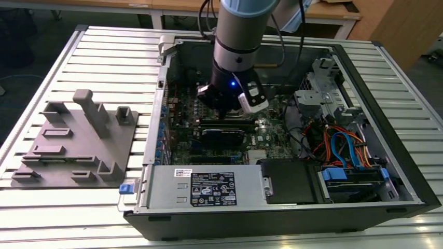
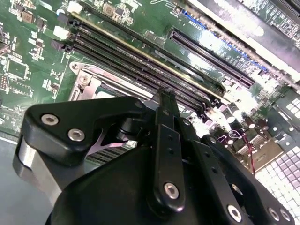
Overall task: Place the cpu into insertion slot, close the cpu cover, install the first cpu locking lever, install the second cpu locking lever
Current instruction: 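Install the second cpu locking lever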
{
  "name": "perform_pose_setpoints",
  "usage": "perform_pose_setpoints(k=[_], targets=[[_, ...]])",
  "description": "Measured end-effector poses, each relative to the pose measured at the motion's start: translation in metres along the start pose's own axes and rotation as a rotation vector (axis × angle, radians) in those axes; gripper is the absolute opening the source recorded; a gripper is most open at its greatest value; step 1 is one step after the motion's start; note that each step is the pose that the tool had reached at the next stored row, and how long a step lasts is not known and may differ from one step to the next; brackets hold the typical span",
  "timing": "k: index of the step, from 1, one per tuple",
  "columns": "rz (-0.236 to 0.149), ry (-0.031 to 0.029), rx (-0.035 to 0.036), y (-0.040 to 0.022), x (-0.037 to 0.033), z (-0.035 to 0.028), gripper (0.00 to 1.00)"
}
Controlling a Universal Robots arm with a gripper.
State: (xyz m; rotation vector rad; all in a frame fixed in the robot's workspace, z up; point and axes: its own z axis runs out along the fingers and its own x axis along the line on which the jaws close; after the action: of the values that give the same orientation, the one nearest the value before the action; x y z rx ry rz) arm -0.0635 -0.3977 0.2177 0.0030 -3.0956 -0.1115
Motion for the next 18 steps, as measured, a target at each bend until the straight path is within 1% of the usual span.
perform_pose_setpoints(k=[3,6,9,11,18], targets=[[-0.001,0.0006,-0.0075,-0.0016,0.0013,0.0014,0.1],[-0.003,0.0007,-0.015,-0.0018,0.0051,0.0036,0.1],[-0.005,0.0011,-0.0186,-0.0022,0.0093,0.0066,0.1],[-0.005,0.0012,-0.0217,-0.0025,0.0105,0.0088,0.1],[-0.006,0.0013,-0.0386,-0.003,0.013,0.0156,0.1]])
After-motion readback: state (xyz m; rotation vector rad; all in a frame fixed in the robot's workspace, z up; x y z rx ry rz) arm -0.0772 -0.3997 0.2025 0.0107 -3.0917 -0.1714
